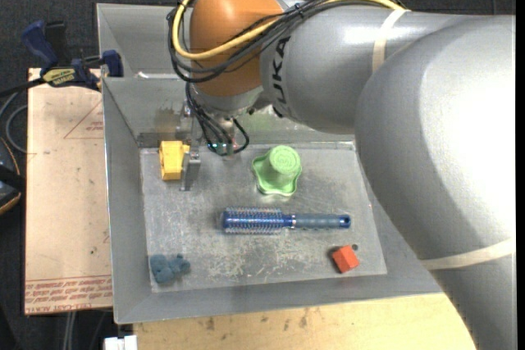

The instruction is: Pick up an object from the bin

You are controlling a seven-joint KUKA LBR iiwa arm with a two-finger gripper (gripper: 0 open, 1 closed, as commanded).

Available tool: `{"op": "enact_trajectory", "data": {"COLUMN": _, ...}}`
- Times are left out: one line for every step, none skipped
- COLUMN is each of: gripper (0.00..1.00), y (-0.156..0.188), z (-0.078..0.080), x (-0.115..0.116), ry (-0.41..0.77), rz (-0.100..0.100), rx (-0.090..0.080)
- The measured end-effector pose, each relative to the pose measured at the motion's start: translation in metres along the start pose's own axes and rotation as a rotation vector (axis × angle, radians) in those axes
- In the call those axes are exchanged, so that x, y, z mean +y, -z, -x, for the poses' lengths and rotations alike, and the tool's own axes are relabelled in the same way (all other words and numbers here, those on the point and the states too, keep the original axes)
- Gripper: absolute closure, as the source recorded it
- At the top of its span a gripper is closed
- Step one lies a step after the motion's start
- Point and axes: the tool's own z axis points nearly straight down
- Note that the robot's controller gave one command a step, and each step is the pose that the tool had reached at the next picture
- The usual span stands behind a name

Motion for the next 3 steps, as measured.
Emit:
{"op": "enact_trajectory", "data": {"gripper": 0.0, "y": -0.039, "z": 0.004, "x": 0.003, "ry": -0.07, "rz": 0.009, "rx": -0.029}}
{"op": "enact_trajectory", "data": {"gripper": 0.0, "y": -0.021, "z": -0.001, "x": 0.002, "ry": -0.343, "rz": 0.004, "rx": -0.011}}
{"op": "enact_trajectory", "data": {"gripper": 0.0, "y": -0.022, "z": -0.011, "x": -0.005, "ry": -0.393, "rz": 0.002, "rx": -0.007}}
